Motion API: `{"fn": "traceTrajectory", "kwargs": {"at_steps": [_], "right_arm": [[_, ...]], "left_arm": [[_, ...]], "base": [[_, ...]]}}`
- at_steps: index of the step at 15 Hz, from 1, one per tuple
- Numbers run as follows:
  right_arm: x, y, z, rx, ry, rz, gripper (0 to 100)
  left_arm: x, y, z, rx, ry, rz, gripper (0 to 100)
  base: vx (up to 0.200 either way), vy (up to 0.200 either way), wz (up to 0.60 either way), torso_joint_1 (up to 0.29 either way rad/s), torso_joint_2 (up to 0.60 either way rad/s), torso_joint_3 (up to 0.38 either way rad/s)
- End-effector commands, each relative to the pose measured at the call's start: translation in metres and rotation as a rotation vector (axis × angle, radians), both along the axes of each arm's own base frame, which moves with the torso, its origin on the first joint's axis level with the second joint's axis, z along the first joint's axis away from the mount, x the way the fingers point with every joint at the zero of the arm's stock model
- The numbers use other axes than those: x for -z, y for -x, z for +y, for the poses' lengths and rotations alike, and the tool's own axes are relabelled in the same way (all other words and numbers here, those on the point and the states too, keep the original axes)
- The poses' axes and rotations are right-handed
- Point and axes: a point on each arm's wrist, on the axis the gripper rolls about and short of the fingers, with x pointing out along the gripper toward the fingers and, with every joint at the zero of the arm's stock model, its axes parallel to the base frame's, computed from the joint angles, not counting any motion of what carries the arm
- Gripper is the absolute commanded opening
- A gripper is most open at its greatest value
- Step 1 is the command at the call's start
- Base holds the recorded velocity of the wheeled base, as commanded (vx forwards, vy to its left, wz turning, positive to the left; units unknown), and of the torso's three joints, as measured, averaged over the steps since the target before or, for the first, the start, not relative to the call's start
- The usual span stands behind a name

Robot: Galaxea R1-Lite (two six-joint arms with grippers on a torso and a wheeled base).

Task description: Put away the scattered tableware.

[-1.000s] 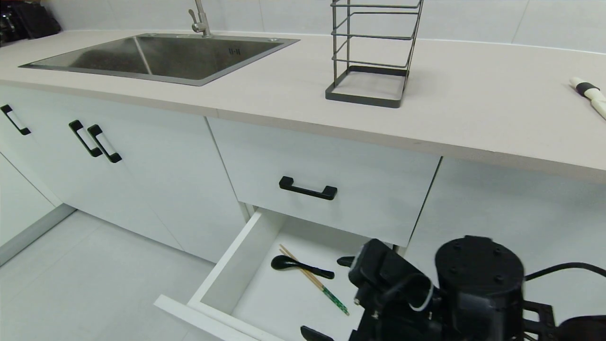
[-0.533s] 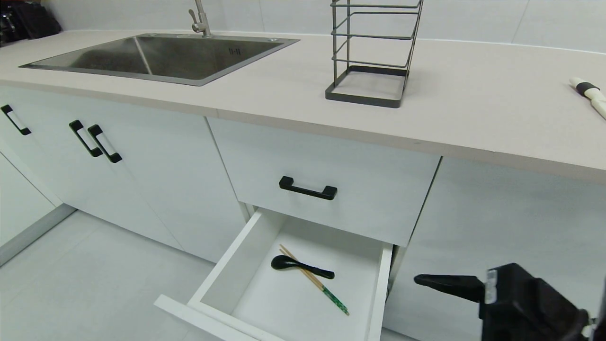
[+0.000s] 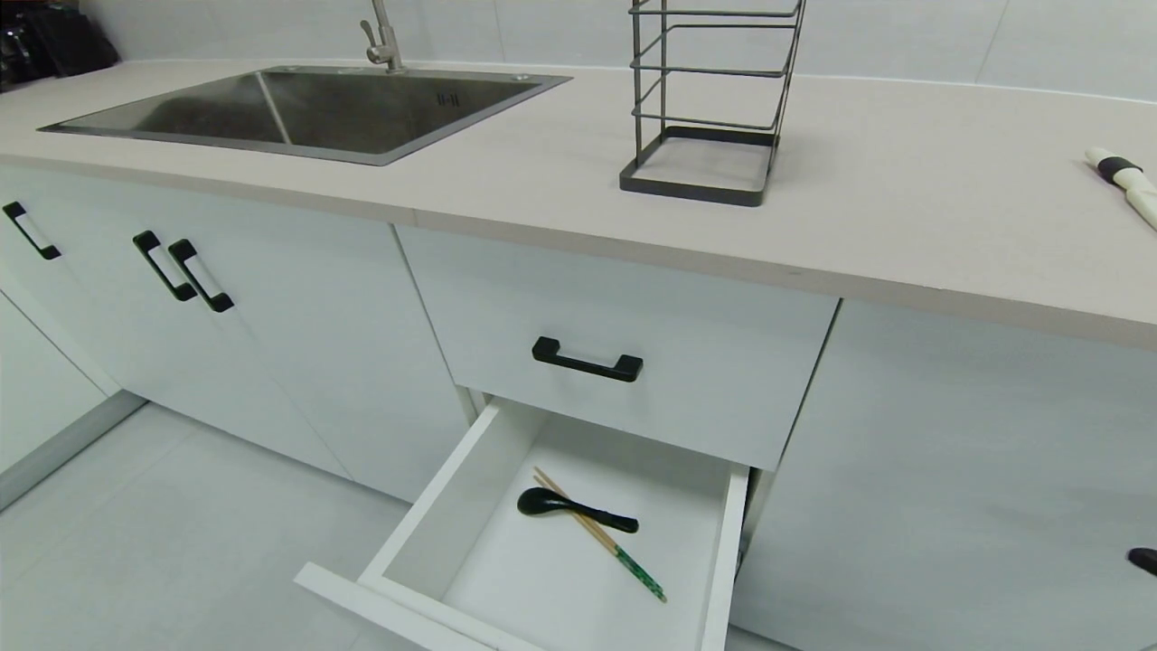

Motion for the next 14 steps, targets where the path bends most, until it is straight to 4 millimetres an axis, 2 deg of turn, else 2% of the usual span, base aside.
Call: {"fn": "traceTrajectory", "kwargs": {"at_steps": [1, 3, 6, 8, 9, 10, 11, 13, 14], "right_arm": [[0.020, 0.046, -0.017, 0.292, -0.110, -0.194, 100], [0.047, 0.054, -0.016, 0.356, -0.117, -0.144, 100], [0.062, 0.058, -0.015, 0.381, -0.099, -0.086, 100], [0.061, 0.058, -0.015, 0.385, -0.100, -0.091, 100], [0.061, 0.058, -0.016, 0.405, -0.100, -0.091, 100], [0.061, 0.058, -0.017, 0.465, -0.100, -0.094, 100], [0.065, 0.058, -0.019, 0.569, -0.093, -0.060, 100], [0.066, 0.058, -0.020, 0.585, -0.115, -0.040, 100], [0.066, 0.058, -0.020, 0.584, -0.118, -0.044, 100]], "left_arm": [[0.000, 0.000, 0.000, -0.002, 0.001, 0.000, 100], [0.000, 0.000, 0.000, -0.002, -0.001, 0.000, 100], [-0.005, 0.000, 0.000, 0.006, -0.001, -0.052, 100], [-0.037, 0.007, -0.001, 0.058, -0.026, -0.347, 100], [-0.050, 0.009, -0.003, 0.138, -0.033, -0.348, 100], [-0.063, 0.008, -0.004, 0.220, -0.004, -0.294, 100], [-0.075, 0.001, -0.004, 0.240, 0.024, -0.167, 100], [-0.087, -0.006, -0.005, 0.297, 0.042, 0.027, 100], [-0.091, -0.011, -0.006, 0.388, 0.059, 0.165, 100]], "base": [[0.000, 0.000, 0.00, 0.000, 0.00, 0.000], [0.000, 0.000, 0.00, 0.000, 0.00, 0.000], [0.000, 0.000, 0.00, 0.000, 0.00, 0.000], [0.000, 0.000, 0.00, 0.000, 0.00, 0.000], [0.000, 0.000, 0.00, 0.000, 0.00, 0.000], [0.000, 0.000, 0.00, 0.000, 0.00, 0.000], [0.000, 0.000, 0.00, 0.000, 0.00, 0.000], [0.000, 0.000, 0.00, 0.000, 0.00, 0.000], [0.000, 0.000, 0.00, 0.000, 0.00, 0.000]]}}
